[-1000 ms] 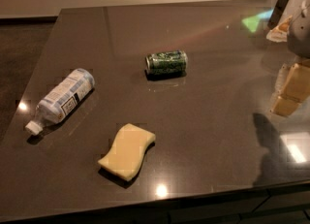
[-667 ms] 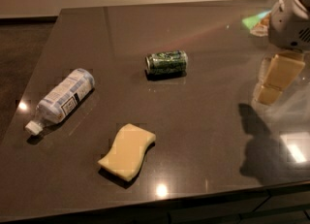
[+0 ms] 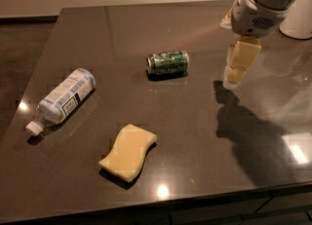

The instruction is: Place green can upright

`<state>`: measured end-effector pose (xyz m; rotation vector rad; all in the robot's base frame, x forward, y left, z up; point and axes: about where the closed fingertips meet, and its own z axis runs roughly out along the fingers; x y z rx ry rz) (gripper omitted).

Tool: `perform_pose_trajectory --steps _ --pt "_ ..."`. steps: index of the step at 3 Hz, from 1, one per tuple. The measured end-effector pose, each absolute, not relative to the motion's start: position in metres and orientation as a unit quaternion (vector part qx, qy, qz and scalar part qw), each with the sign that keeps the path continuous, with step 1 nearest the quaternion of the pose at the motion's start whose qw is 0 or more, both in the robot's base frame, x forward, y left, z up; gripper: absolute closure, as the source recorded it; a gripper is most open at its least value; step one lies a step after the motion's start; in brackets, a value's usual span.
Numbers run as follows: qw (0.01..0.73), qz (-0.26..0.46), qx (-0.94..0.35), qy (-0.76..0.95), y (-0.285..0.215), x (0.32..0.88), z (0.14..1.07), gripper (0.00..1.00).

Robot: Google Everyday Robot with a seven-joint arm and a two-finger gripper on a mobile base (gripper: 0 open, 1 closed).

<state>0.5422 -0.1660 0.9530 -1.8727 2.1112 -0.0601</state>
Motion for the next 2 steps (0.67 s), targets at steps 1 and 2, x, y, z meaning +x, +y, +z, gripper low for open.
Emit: perform_pose_trajectory --steps 1,2 --pt "0.152 -0.013 -0.675 0.722 -0.143 0.580 0.940 0.00" --pt "0.139 -0.005 -0.695 0.705 -0.120 0.608 0.927 0.00"
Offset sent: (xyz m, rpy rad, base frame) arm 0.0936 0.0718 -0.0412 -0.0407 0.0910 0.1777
